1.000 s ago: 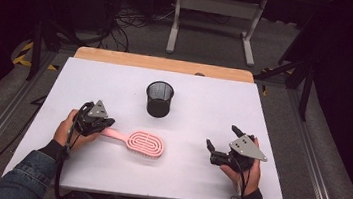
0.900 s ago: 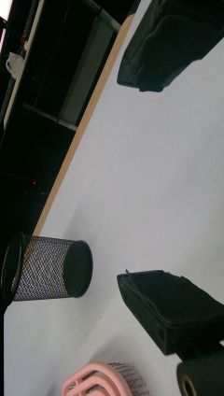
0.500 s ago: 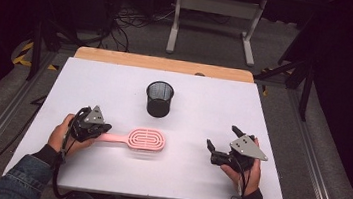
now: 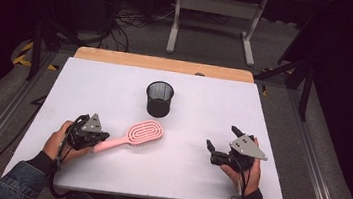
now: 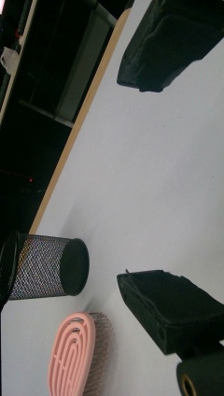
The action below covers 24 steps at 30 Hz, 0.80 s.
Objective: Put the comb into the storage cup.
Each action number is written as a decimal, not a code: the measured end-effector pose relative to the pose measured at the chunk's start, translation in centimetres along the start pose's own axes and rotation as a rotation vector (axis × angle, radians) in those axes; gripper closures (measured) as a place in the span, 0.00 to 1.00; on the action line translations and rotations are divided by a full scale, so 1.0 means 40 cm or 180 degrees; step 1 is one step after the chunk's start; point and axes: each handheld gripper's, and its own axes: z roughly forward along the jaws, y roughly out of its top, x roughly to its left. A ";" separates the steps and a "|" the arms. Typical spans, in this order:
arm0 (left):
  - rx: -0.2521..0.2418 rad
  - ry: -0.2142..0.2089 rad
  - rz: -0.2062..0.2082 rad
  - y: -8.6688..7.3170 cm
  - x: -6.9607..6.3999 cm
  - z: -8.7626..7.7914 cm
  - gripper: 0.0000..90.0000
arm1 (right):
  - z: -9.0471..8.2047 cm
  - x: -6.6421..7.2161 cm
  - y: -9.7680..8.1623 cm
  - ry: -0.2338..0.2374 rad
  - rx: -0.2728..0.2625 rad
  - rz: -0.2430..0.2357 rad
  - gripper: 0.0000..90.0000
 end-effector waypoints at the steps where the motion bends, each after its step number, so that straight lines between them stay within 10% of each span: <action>1: 0.0000 0.0000 0.0000 0.000 0.000 0.000 1.00 | 0.000 0.000 0.000 0.0000 0.0000 0.0000 0.07; 24: 0.0054 -0.0094 0.0021 -0.013 -0.037 -0.011 0.96 | 0.001 0.001 -0.001 0.0003 0.0027 -0.0016 0.07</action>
